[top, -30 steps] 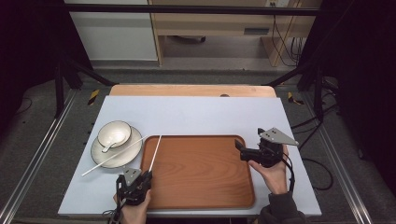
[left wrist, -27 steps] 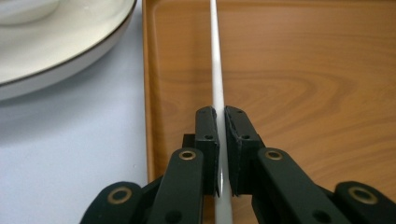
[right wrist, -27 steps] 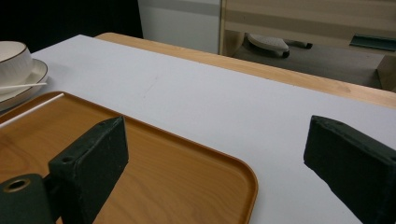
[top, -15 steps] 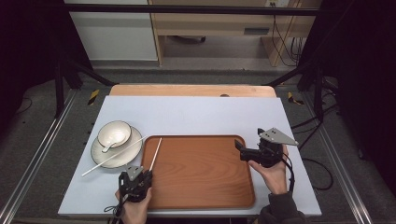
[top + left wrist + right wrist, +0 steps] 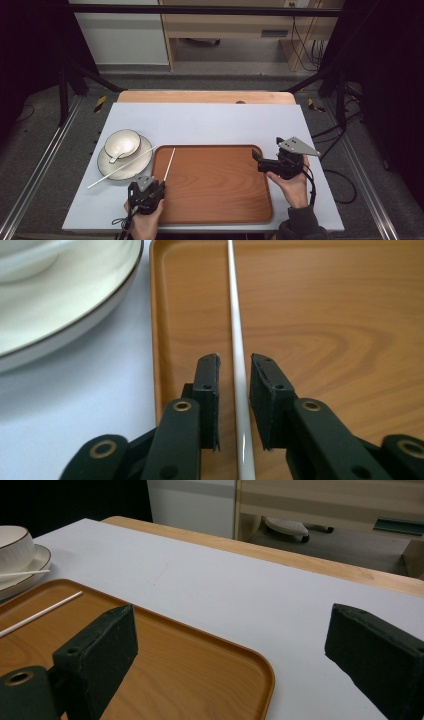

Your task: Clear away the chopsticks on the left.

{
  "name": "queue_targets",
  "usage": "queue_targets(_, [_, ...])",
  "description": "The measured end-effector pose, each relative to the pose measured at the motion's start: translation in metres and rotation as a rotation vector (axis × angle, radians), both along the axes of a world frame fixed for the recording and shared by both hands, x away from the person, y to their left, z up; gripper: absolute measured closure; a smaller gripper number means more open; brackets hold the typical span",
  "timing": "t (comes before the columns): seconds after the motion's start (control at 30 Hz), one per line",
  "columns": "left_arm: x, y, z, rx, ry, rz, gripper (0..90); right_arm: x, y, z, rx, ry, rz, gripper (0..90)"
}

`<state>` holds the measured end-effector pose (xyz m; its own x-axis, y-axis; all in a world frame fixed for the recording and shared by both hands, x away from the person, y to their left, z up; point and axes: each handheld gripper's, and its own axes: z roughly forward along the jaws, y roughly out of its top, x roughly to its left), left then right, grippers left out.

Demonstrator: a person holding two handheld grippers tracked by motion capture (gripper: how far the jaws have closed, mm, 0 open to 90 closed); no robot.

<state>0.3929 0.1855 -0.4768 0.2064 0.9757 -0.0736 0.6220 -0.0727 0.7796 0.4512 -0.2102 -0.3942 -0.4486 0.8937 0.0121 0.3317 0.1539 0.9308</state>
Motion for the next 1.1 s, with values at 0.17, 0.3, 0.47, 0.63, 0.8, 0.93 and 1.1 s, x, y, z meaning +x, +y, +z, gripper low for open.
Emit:
queue_targets(0.17, [-0.005, 0.006, 0.02, -0.017, -0.041, -0.05, 66.8, 0.0, 0.0, 0.0, 0.0, 0.001, 0.0, 6.8])
queue_targets(0.3, [-0.002, 0.012, 0.039, -0.031, -0.082, -0.156, 55.5, 0.0, 0.0, 0.0, 0.004, -0.003, -0.002, 6.8])
queue_targets(0.47, [0.007, 0.025, 0.055, 0.005, -0.077, -0.29, 47.2, 0.0, 0.0, 0.001, 0.004, -0.005, -0.003, 6.8])
queue_targets(0.63, [0.016, 0.043, 0.065, 0.019, -0.078, -0.441, 36.6, -0.001, -0.001, 0.001, 0.005, -0.006, -0.004, 6.8])
queue_targets(0.8, [0.018, 0.064, 0.063, 0.02, -0.055, -0.506, 31.5, 0.0, 0.0, 0.001, 0.004, -0.004, 0.0, 6.8])
queue_targets(0.93, [0.013, 0.085, 0.056, 0.076, -0.061, -0.508, 29.4, 0.0, 0.001, 0.0, -0.001, 0.002, -0.002, 6.8])
queue_targets(1.1, [0.01, 0.107, 0.048, 0.092, -0.054, -0.481, 27.7, 0.001, 0.0, -0.001, -0.008, 0.002, -0.003, 6.7])
